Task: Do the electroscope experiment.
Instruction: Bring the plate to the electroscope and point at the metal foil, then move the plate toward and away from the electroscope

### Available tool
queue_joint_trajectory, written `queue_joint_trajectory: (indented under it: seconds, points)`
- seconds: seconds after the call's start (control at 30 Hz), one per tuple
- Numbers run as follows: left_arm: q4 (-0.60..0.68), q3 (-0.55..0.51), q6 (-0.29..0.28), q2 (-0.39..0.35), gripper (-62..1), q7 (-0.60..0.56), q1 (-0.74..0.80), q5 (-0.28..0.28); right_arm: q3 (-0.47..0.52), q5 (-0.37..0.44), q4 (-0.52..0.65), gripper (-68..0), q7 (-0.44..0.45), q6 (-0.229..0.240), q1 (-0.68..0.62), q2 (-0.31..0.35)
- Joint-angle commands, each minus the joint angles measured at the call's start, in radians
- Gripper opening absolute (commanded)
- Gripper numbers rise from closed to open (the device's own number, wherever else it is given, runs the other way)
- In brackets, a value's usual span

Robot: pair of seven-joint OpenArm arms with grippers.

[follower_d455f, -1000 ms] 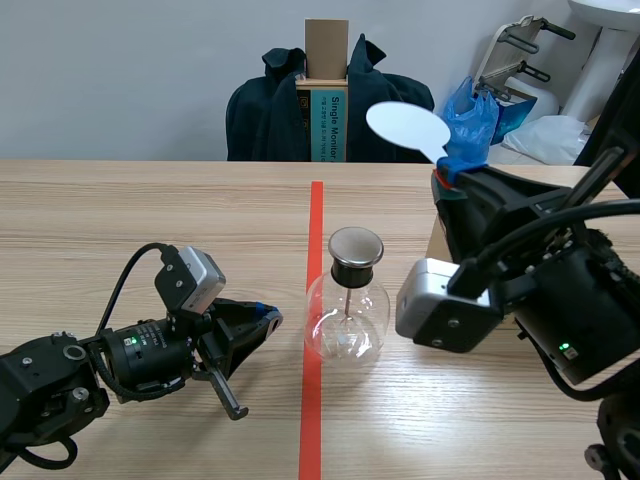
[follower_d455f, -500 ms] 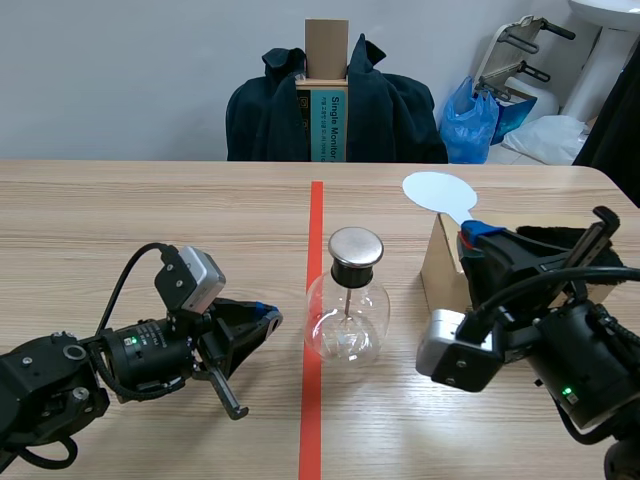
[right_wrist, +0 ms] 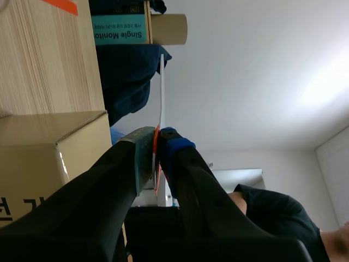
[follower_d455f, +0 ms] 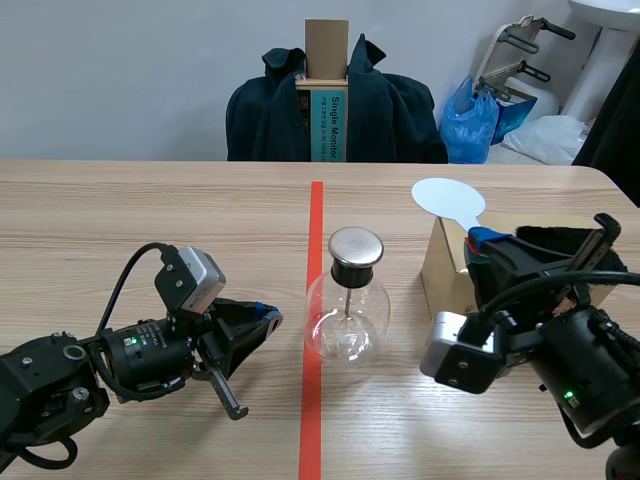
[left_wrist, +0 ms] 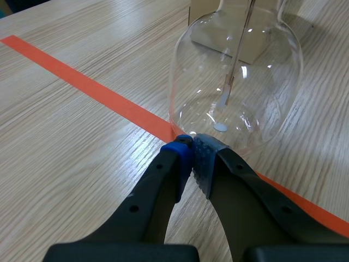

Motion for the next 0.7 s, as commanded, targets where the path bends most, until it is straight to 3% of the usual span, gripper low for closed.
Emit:
queue_joint_trajectory:
  seconds: [0.0,0.5,0.67]
  points:
    - [0.023,-0.009,0.002,0.005,-59.0,-0.014,-0.008,-0.009,0.008,0.000,0.006,-66.7,0.016,-0.014,0.014,0.011]
    - [0.023,-0.009,0.002,0.005,-59.0,-0.014,-0.008,-0.009,0.008,-0.017,0.006,-66.7,0.280,-0.014,0.015,0.011]
    - [0.023,-0.009,0.002,0.005,-59.0,-0.014,-0.008,-0.009,0.008,-0.064,0.006,-66.7,0.326,-0.014,0.023,0.011]
